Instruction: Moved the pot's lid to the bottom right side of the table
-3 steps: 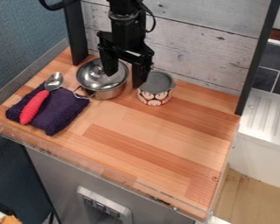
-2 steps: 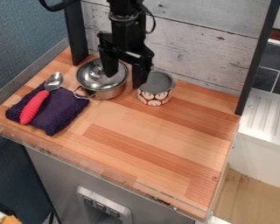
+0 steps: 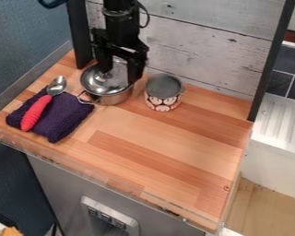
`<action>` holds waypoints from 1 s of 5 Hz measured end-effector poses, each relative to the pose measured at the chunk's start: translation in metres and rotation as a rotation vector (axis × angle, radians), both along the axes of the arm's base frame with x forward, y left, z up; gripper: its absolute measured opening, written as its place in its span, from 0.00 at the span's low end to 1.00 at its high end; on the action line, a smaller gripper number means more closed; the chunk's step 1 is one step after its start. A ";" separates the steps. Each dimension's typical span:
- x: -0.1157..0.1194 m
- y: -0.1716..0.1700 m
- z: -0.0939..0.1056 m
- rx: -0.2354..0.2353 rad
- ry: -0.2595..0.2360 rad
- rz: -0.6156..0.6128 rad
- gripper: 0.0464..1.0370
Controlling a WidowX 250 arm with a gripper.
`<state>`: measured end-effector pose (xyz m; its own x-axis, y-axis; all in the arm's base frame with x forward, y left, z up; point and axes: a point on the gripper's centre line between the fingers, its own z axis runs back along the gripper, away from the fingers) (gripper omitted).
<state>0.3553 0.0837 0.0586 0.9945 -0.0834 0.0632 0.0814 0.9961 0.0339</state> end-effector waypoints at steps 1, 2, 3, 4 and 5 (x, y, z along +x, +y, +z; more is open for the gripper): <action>0.009 0.011 -0.001 0.037 -0.020 -0.009 0.96; 0.015 0.022 -0.016 0.059 -0.010 0.010 0.96; 0.017 0.027 -0.024 0.068 0.011 0.017 0.96; 0.016 0.031 -0.024 0.068 0.011 0.031 0.93; 0.015 0.035 -0.024 0.064 0.009 0.035 0.64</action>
